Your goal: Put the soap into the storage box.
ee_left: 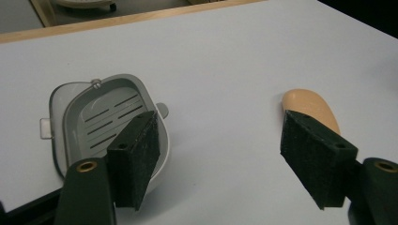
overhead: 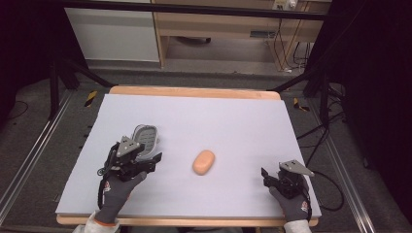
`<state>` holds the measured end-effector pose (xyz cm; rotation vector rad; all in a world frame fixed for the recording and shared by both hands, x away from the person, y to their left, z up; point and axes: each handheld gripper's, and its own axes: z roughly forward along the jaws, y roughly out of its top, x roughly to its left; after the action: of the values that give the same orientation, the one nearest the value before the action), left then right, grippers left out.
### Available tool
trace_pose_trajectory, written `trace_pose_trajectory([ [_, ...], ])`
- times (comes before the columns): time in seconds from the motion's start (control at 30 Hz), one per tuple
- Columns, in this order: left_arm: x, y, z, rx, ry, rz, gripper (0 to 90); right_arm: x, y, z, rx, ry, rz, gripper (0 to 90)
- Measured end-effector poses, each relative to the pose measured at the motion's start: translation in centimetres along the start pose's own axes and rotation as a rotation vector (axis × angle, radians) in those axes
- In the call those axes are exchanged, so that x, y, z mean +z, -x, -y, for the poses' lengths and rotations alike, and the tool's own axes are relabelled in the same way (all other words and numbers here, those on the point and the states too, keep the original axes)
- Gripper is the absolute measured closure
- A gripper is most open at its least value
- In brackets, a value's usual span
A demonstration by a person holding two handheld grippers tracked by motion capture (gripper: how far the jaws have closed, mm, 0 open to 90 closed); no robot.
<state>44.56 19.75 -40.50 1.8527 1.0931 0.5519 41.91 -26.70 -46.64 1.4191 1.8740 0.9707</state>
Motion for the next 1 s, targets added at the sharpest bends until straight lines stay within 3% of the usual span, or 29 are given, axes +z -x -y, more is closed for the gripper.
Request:
trace_pose_trajectory([
  [1.0,4.3,4.2,-2.5,0.079,-0.044,0.057,26.0,0.1,-0.1,-0.1,-0.003,-0.004,-0.011,28.4],
])
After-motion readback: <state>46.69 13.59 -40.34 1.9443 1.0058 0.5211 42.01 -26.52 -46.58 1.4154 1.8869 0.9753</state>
